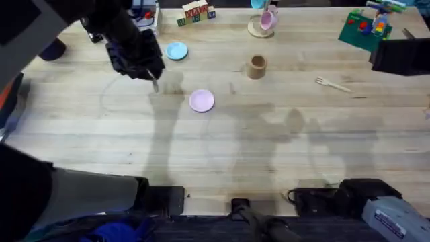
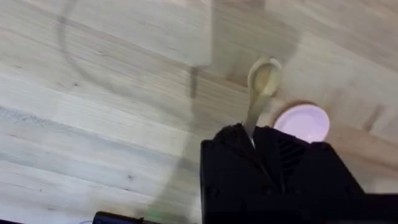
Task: Pick up a utensil and set it on the pink plate, then put the other utensil in the container.
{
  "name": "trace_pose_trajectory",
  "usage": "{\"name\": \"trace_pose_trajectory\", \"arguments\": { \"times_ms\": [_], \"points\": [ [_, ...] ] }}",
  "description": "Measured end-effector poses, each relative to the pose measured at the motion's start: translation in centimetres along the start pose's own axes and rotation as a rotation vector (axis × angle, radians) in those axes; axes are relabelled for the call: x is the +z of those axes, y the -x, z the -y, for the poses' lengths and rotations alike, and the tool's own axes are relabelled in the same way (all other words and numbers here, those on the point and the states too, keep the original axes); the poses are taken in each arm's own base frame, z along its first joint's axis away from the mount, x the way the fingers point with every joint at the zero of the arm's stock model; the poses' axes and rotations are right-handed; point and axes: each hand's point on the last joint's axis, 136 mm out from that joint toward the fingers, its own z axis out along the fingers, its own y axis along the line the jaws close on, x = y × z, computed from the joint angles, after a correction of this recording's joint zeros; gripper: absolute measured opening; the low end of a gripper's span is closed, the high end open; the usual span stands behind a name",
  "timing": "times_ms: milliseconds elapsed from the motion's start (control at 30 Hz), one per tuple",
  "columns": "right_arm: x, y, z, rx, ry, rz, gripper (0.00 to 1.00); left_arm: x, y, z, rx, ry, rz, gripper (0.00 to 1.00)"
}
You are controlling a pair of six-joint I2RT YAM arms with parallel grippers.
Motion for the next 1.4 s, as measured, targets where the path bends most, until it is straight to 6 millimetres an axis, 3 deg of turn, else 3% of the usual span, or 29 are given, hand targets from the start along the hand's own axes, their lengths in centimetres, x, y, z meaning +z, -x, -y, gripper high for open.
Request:
{"name": "trace_pose_trajectory", "arguments": {
  "times_ms": [300,467,700,767,833,967,1400],
  "points": [
    [0.0,0.0,0.0,0.0,0.0,0.0,0.995,-0.4,-3.8,5.3,0.223,-0.029,-0.023,0.043],
    [0.0,0.0,0.0,0.0,0.0,0.0,0.995,-0.5,-4.9,7.4,0.298,-0.056,-0.012,0.043],
    [0.0,0.0,0.0,0.0,0.0,0.0,0.996,-0.4,-5.1,8.3,0.321,-0.07,-0.002,0.043],
    [0.0,0.0,0.0,0.0,0.0,0.0,0.996,0.2,-5.3,8.6,0.325,-0.066,-0.019,0.043],
    [0.0,0.0,0.0,0.0,0.0,0.0,0.996,2.6,-6.2,9.0,0.34,-0.038,-0.096,0.043],
    [0.0,0.0,0.0,0.0,0.0,0.0,0.996,4.3,-6.8,9.6,0.361,-0.017,-0.136,0.043],
    [0.0,0.0,0.0,0.0,0.0,0.0,0.996,5.8,-7.8,10.7,0.375,-0.005,-0.161,0.043]
  ]
}}
